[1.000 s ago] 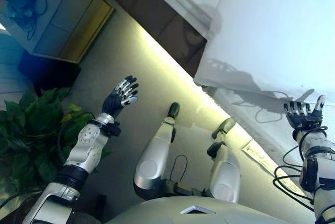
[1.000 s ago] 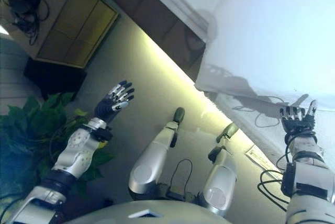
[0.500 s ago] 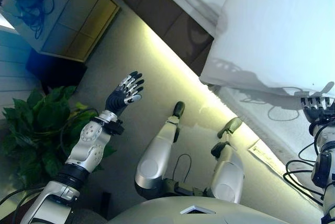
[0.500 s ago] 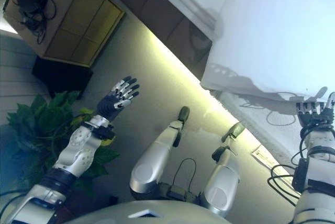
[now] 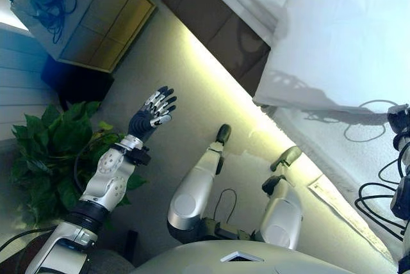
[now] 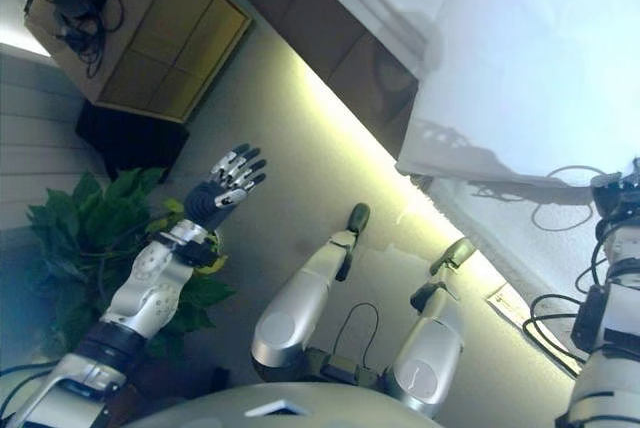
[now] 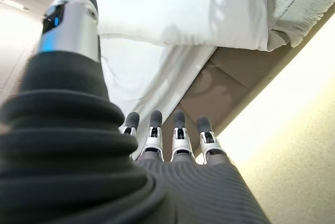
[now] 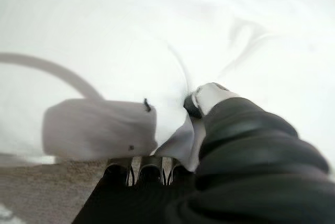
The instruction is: Make the bed neatly
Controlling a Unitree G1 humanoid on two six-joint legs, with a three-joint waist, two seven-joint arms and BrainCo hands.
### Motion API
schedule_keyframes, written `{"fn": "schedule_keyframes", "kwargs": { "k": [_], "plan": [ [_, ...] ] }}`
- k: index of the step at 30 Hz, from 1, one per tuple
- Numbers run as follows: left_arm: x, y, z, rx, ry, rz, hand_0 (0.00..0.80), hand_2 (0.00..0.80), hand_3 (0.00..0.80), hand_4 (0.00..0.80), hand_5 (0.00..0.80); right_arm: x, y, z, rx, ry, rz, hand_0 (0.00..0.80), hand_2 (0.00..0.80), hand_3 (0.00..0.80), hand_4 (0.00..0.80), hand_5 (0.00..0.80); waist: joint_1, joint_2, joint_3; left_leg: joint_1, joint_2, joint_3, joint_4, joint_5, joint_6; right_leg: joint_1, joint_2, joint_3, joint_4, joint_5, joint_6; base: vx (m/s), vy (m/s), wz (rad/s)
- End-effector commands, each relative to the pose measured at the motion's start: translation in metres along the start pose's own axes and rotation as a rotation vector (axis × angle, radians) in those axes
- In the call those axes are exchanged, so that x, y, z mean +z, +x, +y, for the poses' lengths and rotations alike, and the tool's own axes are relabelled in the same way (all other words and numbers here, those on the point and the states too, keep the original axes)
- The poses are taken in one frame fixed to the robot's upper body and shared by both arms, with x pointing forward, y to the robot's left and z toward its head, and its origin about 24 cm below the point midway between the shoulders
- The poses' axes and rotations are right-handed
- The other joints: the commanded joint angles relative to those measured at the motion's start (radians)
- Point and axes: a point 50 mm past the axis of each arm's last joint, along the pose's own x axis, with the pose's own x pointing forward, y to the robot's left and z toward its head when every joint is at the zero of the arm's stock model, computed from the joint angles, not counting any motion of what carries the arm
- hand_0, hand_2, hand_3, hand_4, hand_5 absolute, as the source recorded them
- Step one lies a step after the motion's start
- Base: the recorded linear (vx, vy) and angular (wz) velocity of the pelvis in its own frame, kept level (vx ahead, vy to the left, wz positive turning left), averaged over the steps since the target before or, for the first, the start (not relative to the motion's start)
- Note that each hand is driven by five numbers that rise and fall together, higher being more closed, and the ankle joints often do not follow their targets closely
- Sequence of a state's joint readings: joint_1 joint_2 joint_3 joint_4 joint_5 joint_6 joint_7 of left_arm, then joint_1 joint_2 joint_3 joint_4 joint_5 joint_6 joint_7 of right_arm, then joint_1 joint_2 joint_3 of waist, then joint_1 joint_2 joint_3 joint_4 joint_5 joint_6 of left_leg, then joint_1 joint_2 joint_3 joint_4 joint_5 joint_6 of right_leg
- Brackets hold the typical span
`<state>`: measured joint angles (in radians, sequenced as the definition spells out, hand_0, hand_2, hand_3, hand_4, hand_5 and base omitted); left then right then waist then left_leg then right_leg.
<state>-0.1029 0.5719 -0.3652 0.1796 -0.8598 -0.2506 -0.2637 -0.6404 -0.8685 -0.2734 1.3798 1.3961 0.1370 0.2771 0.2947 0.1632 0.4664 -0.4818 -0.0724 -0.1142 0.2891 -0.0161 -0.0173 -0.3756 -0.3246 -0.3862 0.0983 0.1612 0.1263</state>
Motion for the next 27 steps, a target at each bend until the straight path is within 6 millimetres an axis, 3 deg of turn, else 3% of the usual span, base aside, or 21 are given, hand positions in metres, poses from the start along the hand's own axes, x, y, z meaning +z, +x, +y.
{"fn": "schedule_keyframes", "kwargs": {
  "k": [1,5,13,27],
  "plan": [
    [0.016,-0.004,0.001,-0.021,0.011,-0.076,0.0,0.0,0.0,0.0,0.0,-0.007,0.002,0.012,0.115,-0.148,0.022,0.8,0.8,0.8,0.8,0.8,0.027,0.01,-0.023,-0.053,0.016,0.039,-0.083,0.098,-0.016,0.022,-0.061,0.035,0.118,-0.085,0.098,0.012,-0.05,0.09],
    [0.018,-0.003,0.002,-0.027,0.015,-0.075,0.0,0.0,0.0,0.0,0.0,-0.03,0.007,0.024,0.165,-0.259,0.096,0.8,0.8,0.8,0.8,0.8,0.039,0.002,-0.031,-0.048,0.015,0.037,-0.074,0.094,-0.014,0.039,-0.062,0.025,0.115,-0.083,0.099,0.005,-0.02,0.03],
    [0.012,-0.002,-0.003,-0.049,-0.017,-0.049,0.0,0.0,0.0,0.0,0.0,-0.082,0.013,0.057,0.235,-0.504,0.231,0.8,0.8,0.8,0.8,0.8,0.084,0.021,-0.074,0.0,-0.008,0.015,-0.07,0.083,-0.01,0.114,-0.082,-0.001,0.109,-0.093,0.094,0.055,0.056,0.06],
    [-0.005,-0.019,0.001,-0.045,-0.04,0.043,0.0,0.0,0.0,0.0,0.0,-0.178,-0.003,0.097,0.35,-0.646,0.427,0.8,0.8,0.8,0.8,0.8,0.162,0.032,-0.124,0.075,-0.046,-0.028,-0.039,0.056,-0.009,0.228,-0.128,-0.069,0.167,-0.122,0.082,0.101,0.039,0.26]
  ]
}}
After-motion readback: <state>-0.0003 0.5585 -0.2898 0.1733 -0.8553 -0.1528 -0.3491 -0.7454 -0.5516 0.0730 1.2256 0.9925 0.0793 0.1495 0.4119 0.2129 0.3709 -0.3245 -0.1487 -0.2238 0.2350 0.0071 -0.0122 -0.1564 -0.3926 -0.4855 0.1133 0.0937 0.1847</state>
